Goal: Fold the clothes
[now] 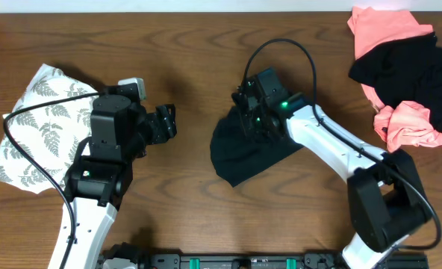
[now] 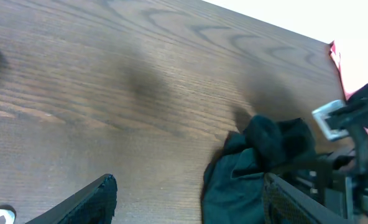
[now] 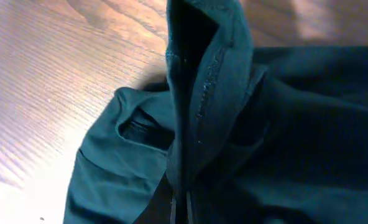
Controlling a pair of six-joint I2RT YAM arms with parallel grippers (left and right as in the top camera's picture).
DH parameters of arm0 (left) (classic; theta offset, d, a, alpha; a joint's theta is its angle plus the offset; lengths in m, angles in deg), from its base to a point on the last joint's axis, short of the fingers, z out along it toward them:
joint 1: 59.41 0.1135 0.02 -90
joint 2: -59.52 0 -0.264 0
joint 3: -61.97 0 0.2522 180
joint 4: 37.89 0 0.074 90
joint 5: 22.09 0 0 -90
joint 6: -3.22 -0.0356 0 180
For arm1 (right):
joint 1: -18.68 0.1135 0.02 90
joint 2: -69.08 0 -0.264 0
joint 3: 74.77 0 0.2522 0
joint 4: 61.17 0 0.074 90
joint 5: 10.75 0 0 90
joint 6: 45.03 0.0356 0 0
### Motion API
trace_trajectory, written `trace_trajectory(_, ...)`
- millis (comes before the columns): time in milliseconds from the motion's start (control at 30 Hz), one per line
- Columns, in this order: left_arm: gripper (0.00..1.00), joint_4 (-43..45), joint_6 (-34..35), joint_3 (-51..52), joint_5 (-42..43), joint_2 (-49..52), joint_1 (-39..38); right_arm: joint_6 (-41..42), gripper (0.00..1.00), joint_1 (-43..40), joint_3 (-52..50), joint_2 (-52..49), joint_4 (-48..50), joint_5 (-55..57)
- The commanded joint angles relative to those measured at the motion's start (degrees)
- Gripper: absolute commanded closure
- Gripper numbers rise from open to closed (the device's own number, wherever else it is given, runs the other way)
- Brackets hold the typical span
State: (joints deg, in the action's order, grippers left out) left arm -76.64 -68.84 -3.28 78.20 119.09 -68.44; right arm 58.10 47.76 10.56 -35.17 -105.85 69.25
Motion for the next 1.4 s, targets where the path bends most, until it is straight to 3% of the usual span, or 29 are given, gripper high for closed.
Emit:
trace_trajectory(0,0.25,-0.22,-1.01,0.11,-0.44,-0.09,0.20,-3.39,0.99,-2.29,1.36,7.72,-0.79,2.19)
trace_trajectory(167,0.25,-0.15,-0.98,0.11,-0.44,-0.09,0.20,-5.09,0.99,-4.39,1.40,15.85,-3.54,2.08)
trace_trajectory(333,0.25,-0.02,-1.01,0.11,-0.46,-0.09,0.20,-4.98,0.99,-2.40,1.40,17.86,-4.90,-1.75)
trace_trajectory(900,0.25,-0.04,-1.01,0.11,-0.46,-0.09,0.20,-2.69,0.99,9.35,1.38,3.28,-4.59,-6.38)
trace_trajectory(933,0.25,-0.04,-1.01,0.11,-0.46,-0.09,0.20,-3.02,0.87,9.99,1.40,3.21,-4.33,-6.23)
trace_trajectory(967,0.25,-0.02,-1.01,0.11,-0.46,-0.09,0.20,-3.15,0.59,10.38,1.40,3.21,-4.15,-5.57)
trace_trajectory(1000,0.25,-0.04,-1.01,0.11,-0.46,-0.09,0.20,-3.10,0.44,10.54,1.49,3.43,-4.15,-4.50)
trace_trajectory(1033,0.25,-0.04,-1.01,0.11,-0.46,-0.09,0.20,-2.93,0.29,10.58,1.62,3.93,-4.15,-2.73)
trace_trajectory(1067,0.25,-0.04,-1.03,0.11,-0.46,-0.09,0.20,-2.64,0.22,10.27,1.75,4.48,-4.20,-1.29)
trace_trajectory(1167,0.25,-0.04,-1.44,0.11,-0.46,-0.09,0.20,-1.77,0.16,7.96,2.01,7.17,-4.68,1.25)
trace_trajectory(1233,0.25,-0.04,-1.44,0.11,-0.44,-0.09,0.20,-1.33,0.17,5.18,2.01,9.66,-5.70,1.20)
trace_trajectory(1300,0.25,-0.04,-1.40,0.13,-0.37,-0.07,0.11,-1.38,0.25,2.03,2.01,11.78,-7.56,1.18)
trace_trajectory(1367,0.25,-0.07,-1.44,0.13,-0.39,0.39,-0.55,-1.42,0.41,-0.90,2.01,12.70,-9.97,0.94)
